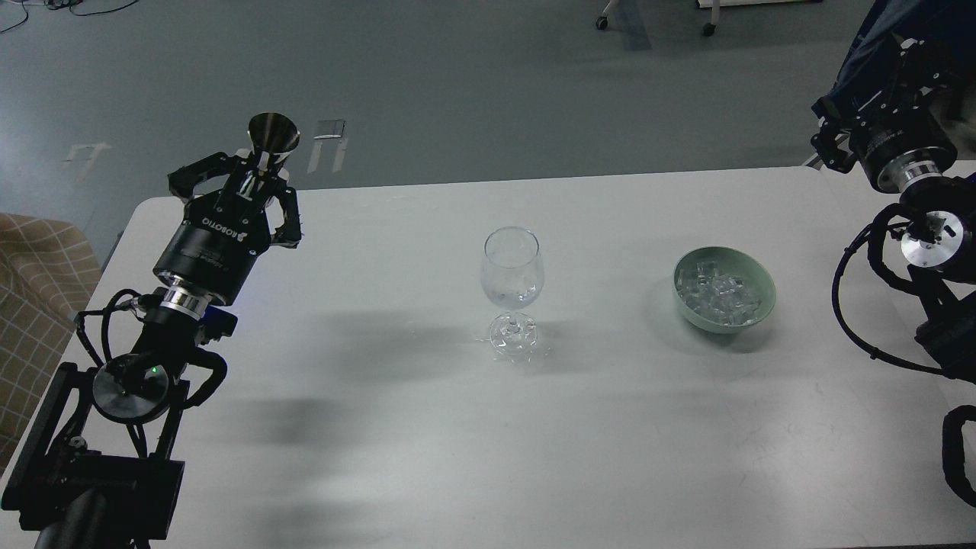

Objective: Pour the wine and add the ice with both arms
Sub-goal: 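Turn the jigger upright and carry it back to its spot, then lower the jigger onto the table and open the left gripper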

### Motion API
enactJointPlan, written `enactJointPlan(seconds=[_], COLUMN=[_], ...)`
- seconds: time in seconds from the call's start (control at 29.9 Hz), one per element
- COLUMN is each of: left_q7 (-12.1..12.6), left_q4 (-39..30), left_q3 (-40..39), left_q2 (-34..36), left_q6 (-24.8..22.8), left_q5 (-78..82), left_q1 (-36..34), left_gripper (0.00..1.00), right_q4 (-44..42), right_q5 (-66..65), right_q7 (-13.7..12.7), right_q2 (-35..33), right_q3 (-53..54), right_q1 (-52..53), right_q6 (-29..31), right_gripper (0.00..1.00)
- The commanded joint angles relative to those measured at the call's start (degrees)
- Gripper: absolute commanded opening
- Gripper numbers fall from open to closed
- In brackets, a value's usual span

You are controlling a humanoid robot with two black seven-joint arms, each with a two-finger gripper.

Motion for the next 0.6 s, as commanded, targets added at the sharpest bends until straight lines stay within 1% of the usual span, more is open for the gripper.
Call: enactJointPlan(seconds=[0.0, 0.03, 0.1, 0.23, 0.27, 0.3, 0.37, 0.4, 0.43, 0.5, 0.57], left_q7=[-1.4, -2.1, -2.9, -5.1, -5.2, -5.6, -6.1, -6.8, -7.4, -8.0, -8.0], left_q4=[11.5, 15.0, 17.9, 27.6, 29.1, 32.9, 37.1, 39.9, 41.4, 41.6, 41.6], left_q3=[-1.0, -0.9, -0.9, -0.3, -0.2, -0.1, -0.1, -0.2, -0.2, -0.1, -0.2], left_q2=[-0.3, -0.5, -0.6, -2.6, -2.9, -3.3, -3.4, -3.7, -4.0, -4.2, -4.2], left_q6=[-0.6, -0.8, -0.9, -1.4, -1.5, -1.6, -1.9, -3.2, -4.7, -6.0, -6.1], left_q5=[-1.9, -1.9, -1.9, -1.8, -1.8, -1.7, -1.7, -1.7, -1.7, -1.7, -1.7], left_q1=[-3.7, -5.3, -6.6, -11.2, -11.8, -13.2, -14.9, -16.3, -17.0, -17.1, -17.1], left_gripper=[0.0, 0.0, 0.0, 0.0, 0.0, 0.0, 0.0, 0.0, 0.0, 0.0, 0.0], right_q4=[0.0, 0.0, 0.0, -0.3, -0.3, -0.3, -0.3, -0.3, -0.3, -0.3, -0.3], right_q5=[-0.1, -0.1, -0.1, -0.2, -0.3, -0.3, -0.3, -0.3, -0.3, -0.3, -0.3], right_q7=[0.0, 0.0, 0.0, 0.0, 0.0, 0.0, 0.0, 0.0, 0.0, 0.0, 0.0], right_q2=[0.1, 0.1, 0.0, 0.0, 0.0, 0.0, 0.0, 0.0, 0.0, 0.0, 0.0], right_q3=[-0.3, -0.4, -0.4, -0.7, -0.7, -0.7, -0.8, -0.8, -0.8, -0.8, -0.8], right_q1=[-0.1, -0.1, -0.1, -0.1, -0.2, -0.3, -0.3, -0.3, -0.3, -0.3, -0.4], right_q6=[-0.2, -0.2, -0.2, -0.2, -0.3, -0.3, -0.3, -0.3, -0.4, -0.7, -0.9], right_gripper=[1.0, 1.0, 1.0, 1.0, 1.0, 1.0, 1.0, 1.0, 1.0, 1.0, 1.0])
